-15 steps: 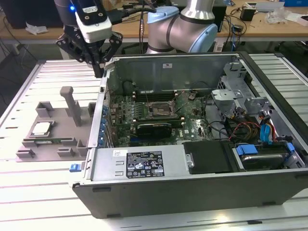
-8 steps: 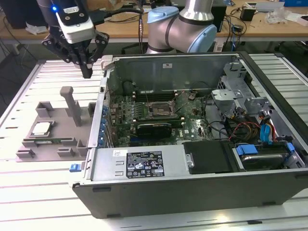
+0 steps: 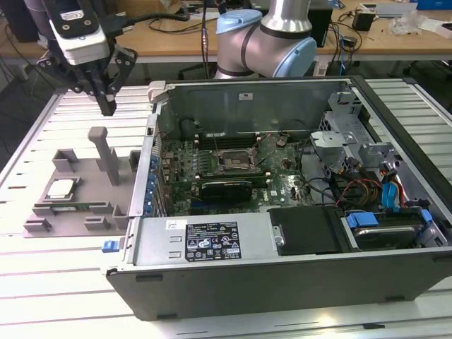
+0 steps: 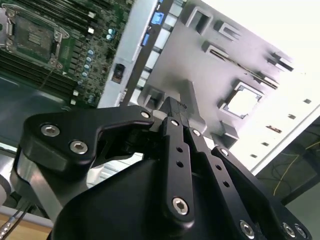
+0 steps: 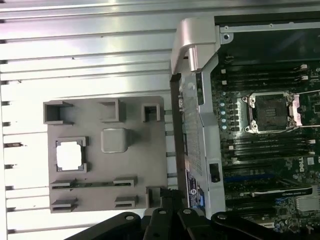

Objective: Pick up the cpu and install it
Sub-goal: 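Reach for the cpu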

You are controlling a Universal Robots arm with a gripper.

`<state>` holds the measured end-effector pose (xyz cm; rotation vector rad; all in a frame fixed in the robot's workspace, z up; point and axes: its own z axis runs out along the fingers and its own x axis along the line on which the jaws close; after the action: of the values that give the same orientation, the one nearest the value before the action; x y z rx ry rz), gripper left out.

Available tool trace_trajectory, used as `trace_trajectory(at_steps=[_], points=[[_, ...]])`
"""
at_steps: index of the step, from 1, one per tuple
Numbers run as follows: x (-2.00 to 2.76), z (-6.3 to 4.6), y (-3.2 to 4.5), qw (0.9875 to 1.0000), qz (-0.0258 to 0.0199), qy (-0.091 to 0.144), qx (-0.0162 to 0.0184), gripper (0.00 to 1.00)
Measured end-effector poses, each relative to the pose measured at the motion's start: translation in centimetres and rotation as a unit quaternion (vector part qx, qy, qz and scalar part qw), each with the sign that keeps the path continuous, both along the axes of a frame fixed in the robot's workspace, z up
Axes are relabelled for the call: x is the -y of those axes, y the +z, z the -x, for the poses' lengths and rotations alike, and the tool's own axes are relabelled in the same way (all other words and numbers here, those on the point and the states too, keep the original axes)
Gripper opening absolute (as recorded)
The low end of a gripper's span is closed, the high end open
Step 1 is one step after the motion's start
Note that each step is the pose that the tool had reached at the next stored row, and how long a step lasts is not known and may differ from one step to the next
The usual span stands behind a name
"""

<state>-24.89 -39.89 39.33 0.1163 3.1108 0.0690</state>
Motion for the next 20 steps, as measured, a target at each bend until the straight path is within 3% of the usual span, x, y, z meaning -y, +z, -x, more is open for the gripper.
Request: trace_trajectory(at_steps=[9,15,16,20], points=[[0.0,3.0,-0.08,1.0,0.0,0.0,0.0005,0.11],[-0.04,6.3,-1.3,1.0,0.0,0.0,0.0008,0.11],[-0.13,7.4,-1.77,1.0,0.0,0.0,0.0008,0.11],[-1.03,9.2,-2.81,1.0,0.0001,0.0,0.0007,0.11]])
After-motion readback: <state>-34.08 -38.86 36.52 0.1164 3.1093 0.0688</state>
